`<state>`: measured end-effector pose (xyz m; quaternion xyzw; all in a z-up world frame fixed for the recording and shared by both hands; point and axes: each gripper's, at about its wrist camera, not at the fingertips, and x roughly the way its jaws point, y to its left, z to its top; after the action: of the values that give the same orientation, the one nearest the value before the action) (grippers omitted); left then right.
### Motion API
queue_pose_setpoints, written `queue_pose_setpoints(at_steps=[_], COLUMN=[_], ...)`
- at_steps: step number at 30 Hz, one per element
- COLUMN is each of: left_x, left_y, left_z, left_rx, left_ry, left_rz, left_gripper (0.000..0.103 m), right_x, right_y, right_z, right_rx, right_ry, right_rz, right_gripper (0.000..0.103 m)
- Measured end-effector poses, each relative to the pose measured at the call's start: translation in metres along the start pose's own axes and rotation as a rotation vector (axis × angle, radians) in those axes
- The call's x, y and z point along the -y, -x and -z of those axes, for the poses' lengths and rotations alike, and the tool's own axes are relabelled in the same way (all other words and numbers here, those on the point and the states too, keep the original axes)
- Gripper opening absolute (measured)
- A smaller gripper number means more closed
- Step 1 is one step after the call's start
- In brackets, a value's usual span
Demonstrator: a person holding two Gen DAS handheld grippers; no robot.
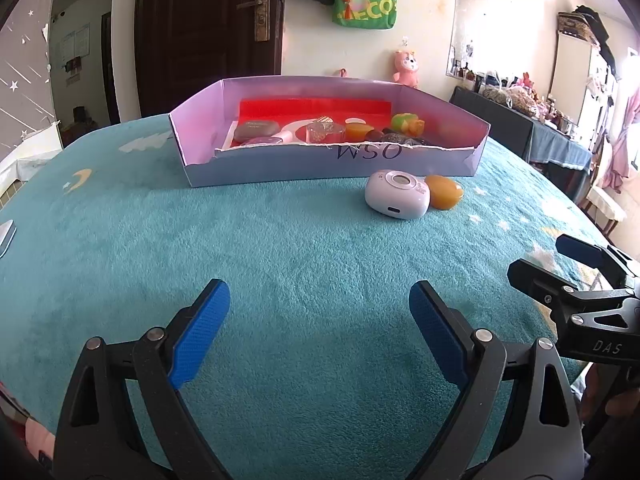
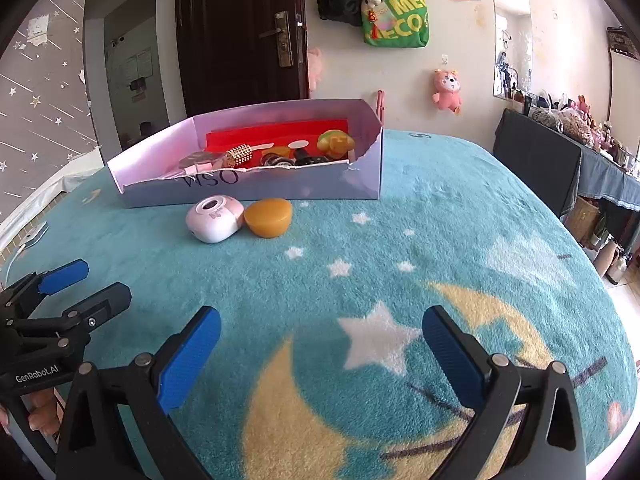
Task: Organize rigid objects
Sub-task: 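Lift both tools out of the box back over the table, then grasp the pink My Melody compact with the left tool while the right tool grasps the orange compact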
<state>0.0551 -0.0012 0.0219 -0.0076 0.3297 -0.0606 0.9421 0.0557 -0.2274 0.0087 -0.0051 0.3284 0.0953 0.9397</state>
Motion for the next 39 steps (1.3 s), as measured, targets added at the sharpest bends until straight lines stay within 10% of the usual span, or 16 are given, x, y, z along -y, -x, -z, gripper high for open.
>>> queue_pose_setpoints(at_steps=[39], left_x=[0.034], left_y=[-0.045], left_z=[-0.077], left_rx=[-0.134], left_ry=[-0.206], left_rz=[0.148], left_gripper=[0.090], right_x=[0.006], right_y=[-0.048], right_z=[-0.063], right_rx=[-0.175], right_ry=[0.153], right_rz=[-0.122], right_gripper=[0.100])
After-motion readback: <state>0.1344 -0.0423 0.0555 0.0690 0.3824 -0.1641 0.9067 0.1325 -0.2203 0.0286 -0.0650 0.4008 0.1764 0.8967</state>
